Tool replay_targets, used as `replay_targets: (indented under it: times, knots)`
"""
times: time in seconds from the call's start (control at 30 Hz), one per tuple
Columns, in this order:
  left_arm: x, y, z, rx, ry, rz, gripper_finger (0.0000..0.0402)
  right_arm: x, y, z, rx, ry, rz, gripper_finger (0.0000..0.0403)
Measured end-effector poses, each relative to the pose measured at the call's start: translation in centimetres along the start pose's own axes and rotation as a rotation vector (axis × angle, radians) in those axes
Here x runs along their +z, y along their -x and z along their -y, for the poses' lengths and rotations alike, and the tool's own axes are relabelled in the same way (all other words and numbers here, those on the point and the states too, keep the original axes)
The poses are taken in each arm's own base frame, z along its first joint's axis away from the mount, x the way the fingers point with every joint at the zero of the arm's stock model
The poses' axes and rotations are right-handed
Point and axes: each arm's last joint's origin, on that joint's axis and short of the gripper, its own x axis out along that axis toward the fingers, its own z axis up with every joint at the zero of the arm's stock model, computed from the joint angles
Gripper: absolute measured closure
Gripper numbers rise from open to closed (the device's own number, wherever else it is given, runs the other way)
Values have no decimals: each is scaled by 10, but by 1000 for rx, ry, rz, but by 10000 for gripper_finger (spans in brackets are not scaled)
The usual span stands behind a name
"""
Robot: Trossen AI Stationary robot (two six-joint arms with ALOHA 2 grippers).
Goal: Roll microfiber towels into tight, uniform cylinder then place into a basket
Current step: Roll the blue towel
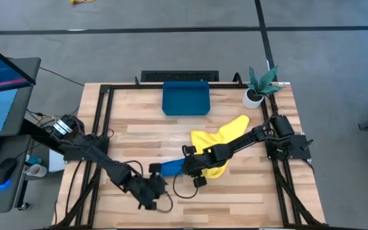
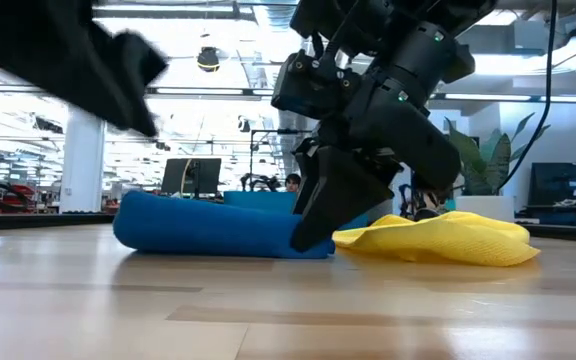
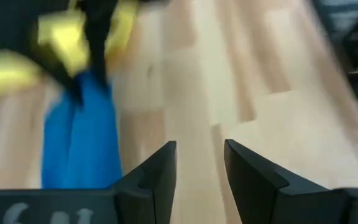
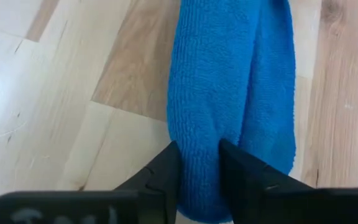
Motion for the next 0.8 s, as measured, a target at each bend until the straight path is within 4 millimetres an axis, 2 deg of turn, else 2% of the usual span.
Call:
replay_targets:
  times: [0.1,0.2,0.47,0.8]
  knots:
    - [7,7,10,2,-171,42,276,0,0,0,16,-11,2,284]
    - [5,7,11,13,-237,39,276,0,0,0,15,-26,5,287]
    - [-6,-3,-9,58,-104,-70,268,0,-1,1,15,-29,8,291]
    - [-5,-10,-28,114,-46,-116,197,0,-1,1,16,-29,9,291]
